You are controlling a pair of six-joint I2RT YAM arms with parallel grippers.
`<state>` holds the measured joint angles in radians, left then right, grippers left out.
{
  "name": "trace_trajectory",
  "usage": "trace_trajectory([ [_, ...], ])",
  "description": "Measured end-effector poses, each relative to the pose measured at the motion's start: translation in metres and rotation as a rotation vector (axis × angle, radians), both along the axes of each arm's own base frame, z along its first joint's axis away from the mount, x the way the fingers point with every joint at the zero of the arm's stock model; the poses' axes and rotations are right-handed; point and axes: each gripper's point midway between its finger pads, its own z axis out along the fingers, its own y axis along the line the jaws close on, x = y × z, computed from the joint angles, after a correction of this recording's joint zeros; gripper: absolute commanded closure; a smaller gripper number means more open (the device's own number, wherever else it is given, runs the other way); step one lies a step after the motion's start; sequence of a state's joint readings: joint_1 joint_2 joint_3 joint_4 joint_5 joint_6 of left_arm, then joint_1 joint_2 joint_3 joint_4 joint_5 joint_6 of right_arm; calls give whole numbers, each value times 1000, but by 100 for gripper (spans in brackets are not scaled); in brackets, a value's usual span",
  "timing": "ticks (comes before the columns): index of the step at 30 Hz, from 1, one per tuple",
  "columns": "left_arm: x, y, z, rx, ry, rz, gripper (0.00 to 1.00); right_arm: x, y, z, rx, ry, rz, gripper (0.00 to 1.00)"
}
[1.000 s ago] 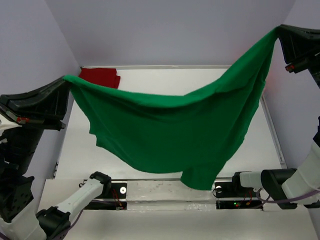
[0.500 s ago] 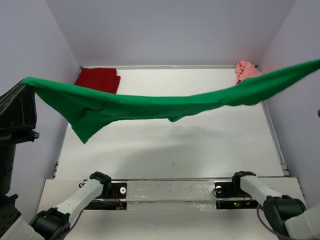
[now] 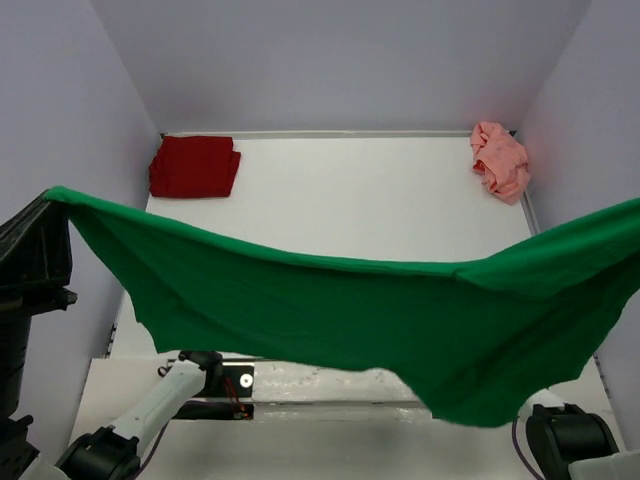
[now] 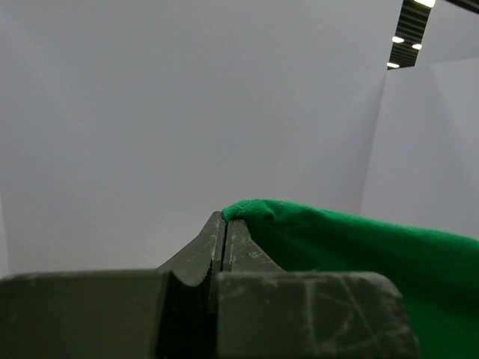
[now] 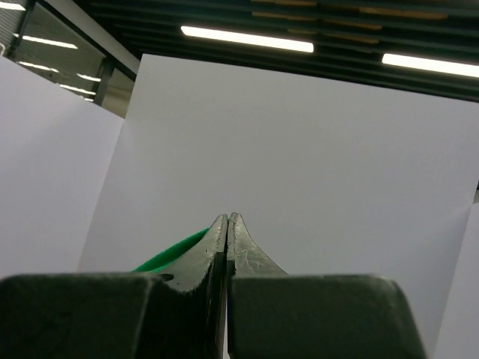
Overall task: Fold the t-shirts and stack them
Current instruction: Flatten the tshirt out
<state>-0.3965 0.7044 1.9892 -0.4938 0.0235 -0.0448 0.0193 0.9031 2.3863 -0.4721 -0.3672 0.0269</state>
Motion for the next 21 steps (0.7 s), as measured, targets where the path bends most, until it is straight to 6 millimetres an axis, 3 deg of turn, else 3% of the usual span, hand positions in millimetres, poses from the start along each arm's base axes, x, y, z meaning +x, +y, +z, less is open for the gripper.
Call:
trace_trajectory([
  [5,35,-5,-20,12,95,43,98,58,-1,5,-1,81,-15,100],
  [10,93,-14,-23,2,190,107,98,169,-8,2,7,221,-72,100],
  [11,106,-18,-23,7,208,113,98,203,-9,-5,8,273,-86,100],
  [14,151,-34,-25,40,261,144,99,269,-12,-24,6,379,-109,100],
  [16,163,-38,-25,48,275,155,99,315,-14,-50,3,486,-127,100],
  [19,178,-45,-34,72,313,156,99,337,-16,-75,-3,579,-143,100],
  [21,176,-45,-36,77,319,152,99,329,-17,-79,-4,590,-150,100],
])
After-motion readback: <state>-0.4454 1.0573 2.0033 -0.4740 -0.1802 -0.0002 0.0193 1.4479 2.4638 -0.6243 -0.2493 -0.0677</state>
